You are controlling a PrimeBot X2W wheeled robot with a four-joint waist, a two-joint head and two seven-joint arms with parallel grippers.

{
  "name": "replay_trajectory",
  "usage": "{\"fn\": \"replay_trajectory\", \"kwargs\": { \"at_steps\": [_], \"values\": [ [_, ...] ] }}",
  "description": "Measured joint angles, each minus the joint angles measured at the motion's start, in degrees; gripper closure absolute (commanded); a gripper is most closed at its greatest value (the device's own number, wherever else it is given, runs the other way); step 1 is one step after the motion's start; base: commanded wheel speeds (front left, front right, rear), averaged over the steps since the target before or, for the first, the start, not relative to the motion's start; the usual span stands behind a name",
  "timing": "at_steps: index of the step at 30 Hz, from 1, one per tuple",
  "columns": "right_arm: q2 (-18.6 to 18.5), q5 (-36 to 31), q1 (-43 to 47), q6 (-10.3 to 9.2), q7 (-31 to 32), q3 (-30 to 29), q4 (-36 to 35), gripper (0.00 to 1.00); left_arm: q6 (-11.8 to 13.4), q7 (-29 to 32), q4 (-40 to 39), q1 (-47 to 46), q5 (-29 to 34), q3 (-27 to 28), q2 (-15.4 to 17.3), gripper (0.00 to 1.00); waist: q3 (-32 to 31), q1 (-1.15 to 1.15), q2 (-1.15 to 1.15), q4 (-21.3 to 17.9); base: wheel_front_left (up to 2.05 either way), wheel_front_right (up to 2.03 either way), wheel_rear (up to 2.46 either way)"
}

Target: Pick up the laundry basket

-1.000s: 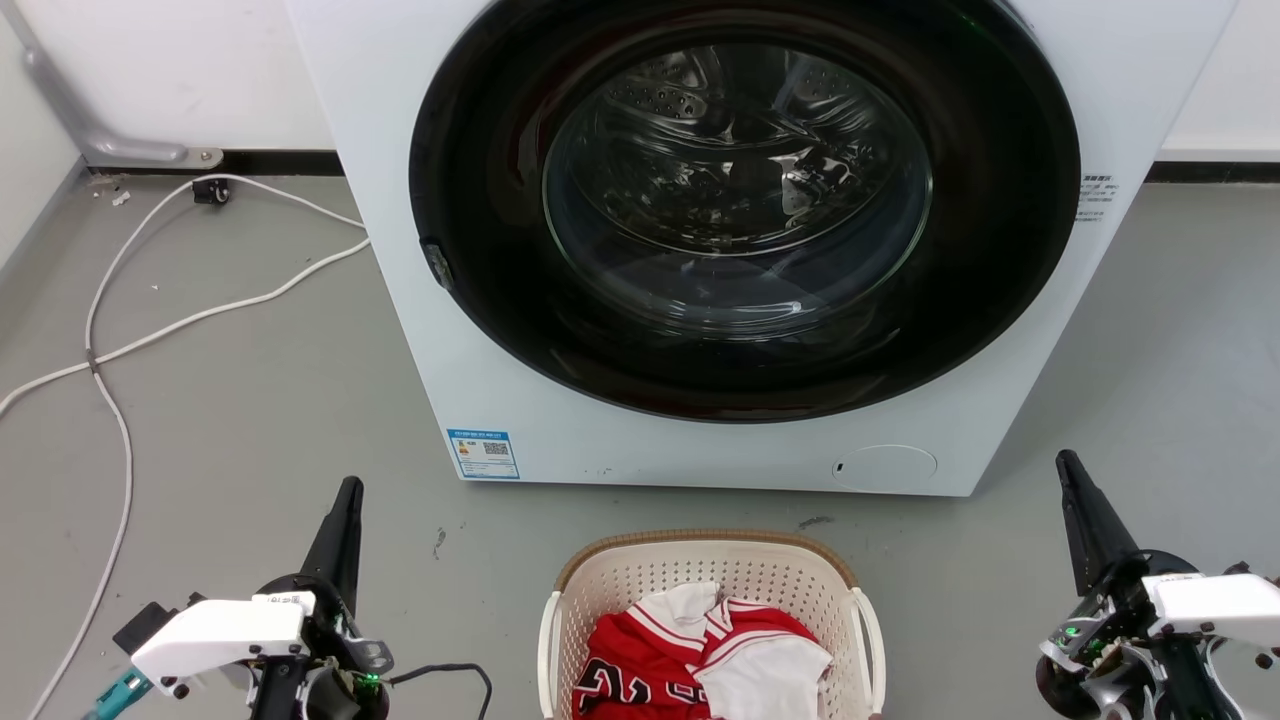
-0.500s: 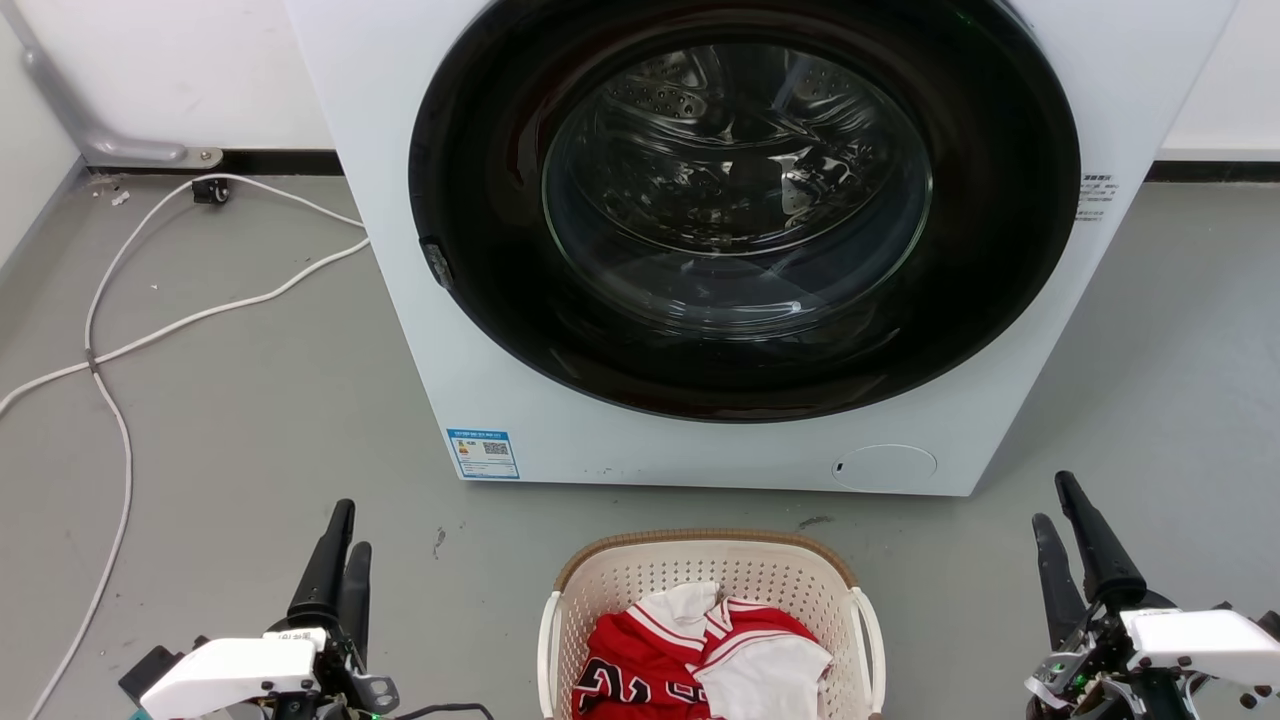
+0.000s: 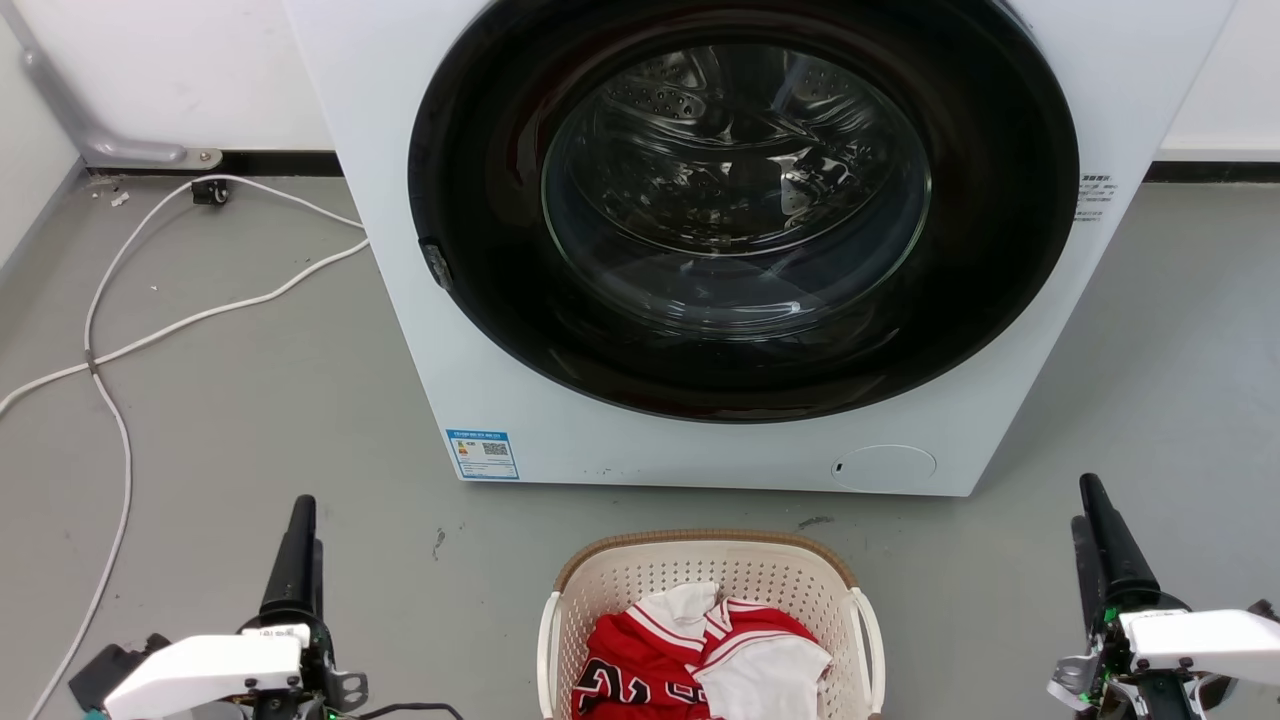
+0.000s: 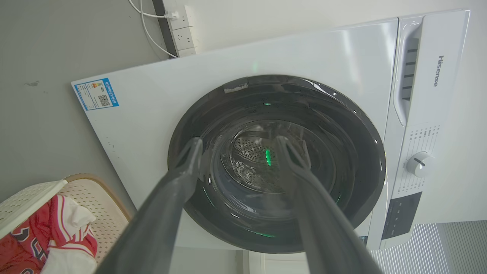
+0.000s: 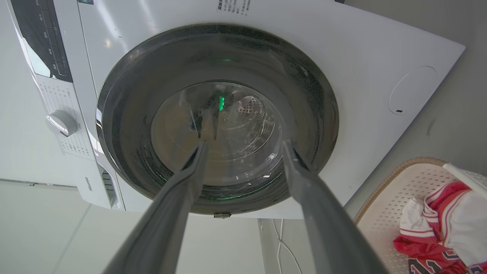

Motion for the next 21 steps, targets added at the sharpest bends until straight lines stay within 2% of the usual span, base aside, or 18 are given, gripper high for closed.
{"fn": "replay_trajectory", "kwargs": {
  "at_steps": [5,12,21],
  "values": [
    [0.00,-9.22,-0.15,0.00,-1.16,-1.30,-0.41,0.00,3.07,-1.16,-2.31,0.00,5.49,1.52,0.00,0.00,0.06,0.00,0.00,0.09,0.00,0.00,0.00],
    [-0.01,-22.21,-0.80,0.00,-2.54,-1.54,-6.00,0.00,8.16,-2.54,-7.49,0.02,15.30,0.67,0.00,0.00,0.31,0.00,0.00,0.16,0.00,0.00,0.00],
    [-0.03,-38.35,-0.72,0.00,-4.35,1.53,-13.05,0.00,10.92,-4.23,-13.57,0.85,29.26,-3.91,0.01,0.00,0.63,0.00,0.00,0.20,0.00,0.00,0.00]
  ]
}}
